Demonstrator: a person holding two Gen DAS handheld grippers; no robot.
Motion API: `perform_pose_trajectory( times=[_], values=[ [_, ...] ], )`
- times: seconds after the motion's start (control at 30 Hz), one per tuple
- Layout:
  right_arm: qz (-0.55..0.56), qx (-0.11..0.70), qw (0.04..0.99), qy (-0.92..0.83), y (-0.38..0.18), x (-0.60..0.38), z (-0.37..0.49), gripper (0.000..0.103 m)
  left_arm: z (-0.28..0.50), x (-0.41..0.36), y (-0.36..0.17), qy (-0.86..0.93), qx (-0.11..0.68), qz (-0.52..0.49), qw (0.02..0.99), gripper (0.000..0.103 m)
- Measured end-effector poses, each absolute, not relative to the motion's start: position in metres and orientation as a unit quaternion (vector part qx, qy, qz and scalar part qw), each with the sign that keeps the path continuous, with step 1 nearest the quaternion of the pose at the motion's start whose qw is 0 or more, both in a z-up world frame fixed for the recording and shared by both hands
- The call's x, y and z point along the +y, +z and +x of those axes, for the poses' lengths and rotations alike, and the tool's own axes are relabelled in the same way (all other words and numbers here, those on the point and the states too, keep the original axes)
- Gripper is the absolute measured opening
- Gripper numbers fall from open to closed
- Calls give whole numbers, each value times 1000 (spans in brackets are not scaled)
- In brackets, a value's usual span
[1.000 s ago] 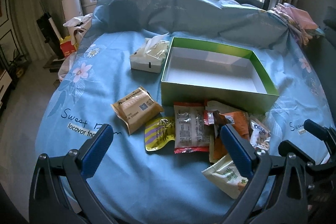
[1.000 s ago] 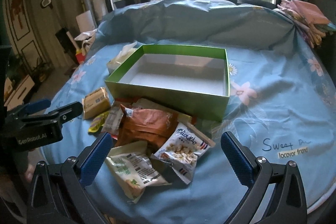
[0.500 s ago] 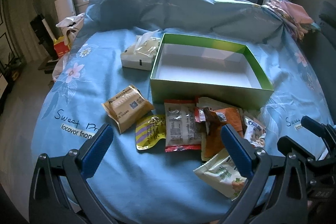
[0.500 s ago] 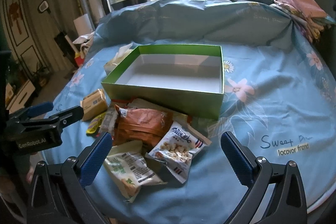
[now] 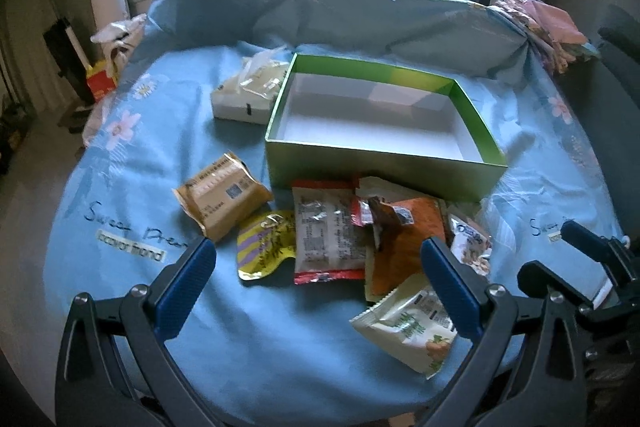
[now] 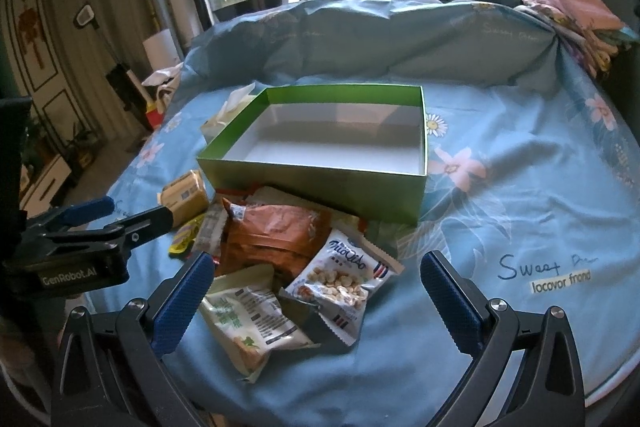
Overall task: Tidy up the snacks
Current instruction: 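Grasp the white-green snack pouch with the right gripper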
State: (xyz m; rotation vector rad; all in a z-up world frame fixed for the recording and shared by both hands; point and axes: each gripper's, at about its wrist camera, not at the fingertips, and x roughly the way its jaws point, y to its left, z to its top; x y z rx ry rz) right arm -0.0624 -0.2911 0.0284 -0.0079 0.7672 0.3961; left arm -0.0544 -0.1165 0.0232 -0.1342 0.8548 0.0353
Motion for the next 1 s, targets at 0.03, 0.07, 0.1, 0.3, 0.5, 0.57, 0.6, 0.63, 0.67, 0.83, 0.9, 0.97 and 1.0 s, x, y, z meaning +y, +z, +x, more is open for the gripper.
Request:
perform_pose_trajectory(
  times=[0.03,0.07,0.1,0.3,0.5,0.57,0.6,0.63,0.67,0.83,0.9,0.97,1.0],
  values=[
    [-3,372,908,192,28,-291,-63,103,-54,-116,22,10,418,-72,906,103],
    [-3,372,908,193,28,-291,-63,103,-52,-114,19,0,424,-85,902,103],
    [-2,372,908,194,28,-291,-63,103,-51,-113,17,-9,429,-97,898,103],
    [20,383,899,213,17,-293,-61,103,-43,-107,-1,-65,461,-158,871,103],
    [59,401,877,258,0,-296,-61,103,-42,-109,-16,-91,481,-176,854,102],
    [69,413,869,264,-8,-296,-60,103,-43,-112,-20,-96,484,-170,853,102],
    [71,418,866,266,-12,-296,-60,103,-44,-113,-23,-101,486,-169,852,101],
    [71,421,864,268,-16,-296,-61,103,-44,-113,-26,-104,487,-168,850,101],
    [71,424,862,271,-19,-296,-61,103,-44,-114,-28,-107,489,-166,850,101],
    [86,443,842,295,-39,-298,-67,89,-46,-117,-40,-123,495,-158,845,96],
    [91,455,835,295,-48,-298,-70,86,-48,-118,-45,-134,498,-159,842,89],
    [98,463,827,302,-54,-298,-73,81,-49,-122,-50,-141,504,-157,838,79],
    [102,468,822,310,-58,-296,-74,77,-49,-122,-53,-143,506,-155,836,74]
  ],
)
